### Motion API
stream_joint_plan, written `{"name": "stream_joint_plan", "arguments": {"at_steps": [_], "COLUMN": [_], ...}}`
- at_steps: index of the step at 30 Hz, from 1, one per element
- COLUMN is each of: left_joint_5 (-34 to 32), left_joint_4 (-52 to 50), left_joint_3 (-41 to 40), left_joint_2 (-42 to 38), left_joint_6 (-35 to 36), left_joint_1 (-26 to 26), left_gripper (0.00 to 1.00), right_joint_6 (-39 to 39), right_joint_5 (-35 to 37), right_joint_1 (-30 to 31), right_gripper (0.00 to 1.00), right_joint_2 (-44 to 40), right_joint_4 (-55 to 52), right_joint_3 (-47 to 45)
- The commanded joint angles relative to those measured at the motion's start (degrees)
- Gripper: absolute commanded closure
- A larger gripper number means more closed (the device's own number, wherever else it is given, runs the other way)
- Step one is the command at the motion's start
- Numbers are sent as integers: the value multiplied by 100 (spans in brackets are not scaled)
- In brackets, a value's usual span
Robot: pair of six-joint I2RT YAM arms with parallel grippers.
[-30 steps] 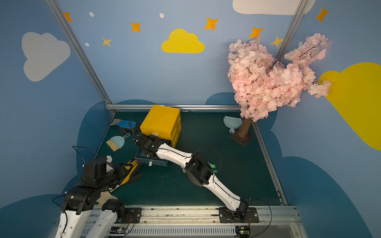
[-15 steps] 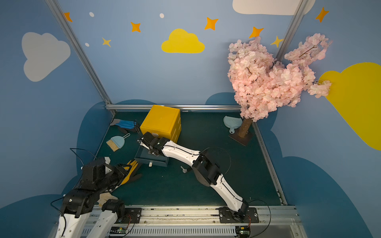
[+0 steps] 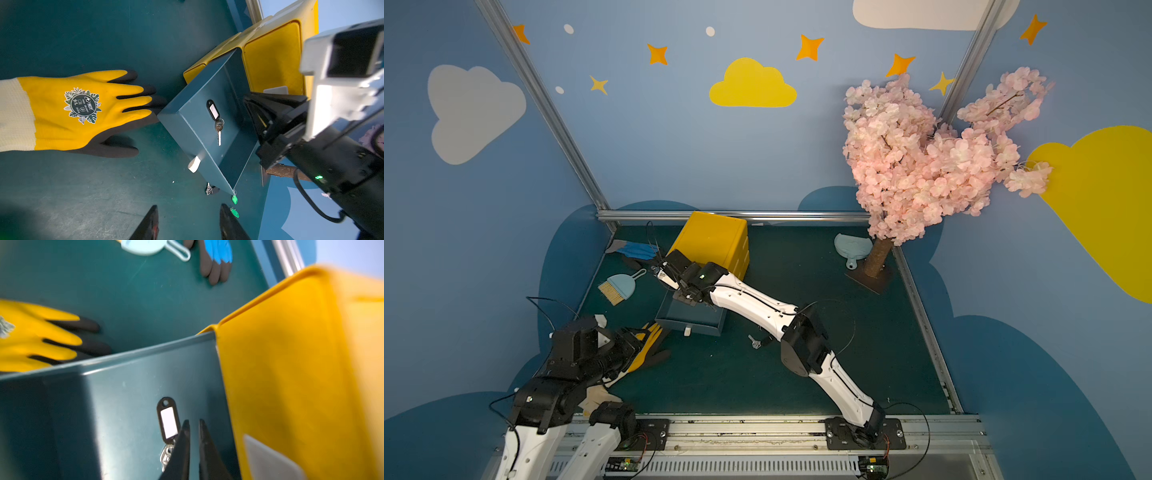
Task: Take the keys out of the drawer
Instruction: Pick up the key from the drawer.
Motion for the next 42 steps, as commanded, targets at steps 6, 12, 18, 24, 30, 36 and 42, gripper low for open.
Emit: {"name": "stream_joint_plan", "arguments": {"at_steps": [6, 12, 18, 24, 30, 36, 42], "left_joint_5": [17, 263, 210, 70, -146, -404, -345], "left_joint_4": [214, 320, 162, 104, -71, -182, 222], "left_joint_3": [121, 107, 183, 249, 515, 634, 552], "left_joint_2": [334, 562, 686, 726, 800, 828, 1015], "left_joint_6": [40, 3, 120, 217, 551, 698, 598], "left_joint_1": [25, 20, 22, 21, 22, 25, 33], "left_gripper": [51, 51, 51, 51, 50, 49, 49], "right_joint_6": [430, 345, 392, 682, 749, 575, 378], "right_joint_5": [-258, -89, -11, -52, -161, -99, -7], "right_joint_1": [-19, -30, -93, -194, -212, -146, -73], "right_gripper": [69, 70, 70, 70, 81, 100, 100], "right_joint_2": [4, 193, 311, 425, 524, 374, -14], "right_joint_4": [-738, -906, -961, -889, -778, -734, -740], "right_joint_3": [-320, -162, -131, -124, -124, -117, -89]}}
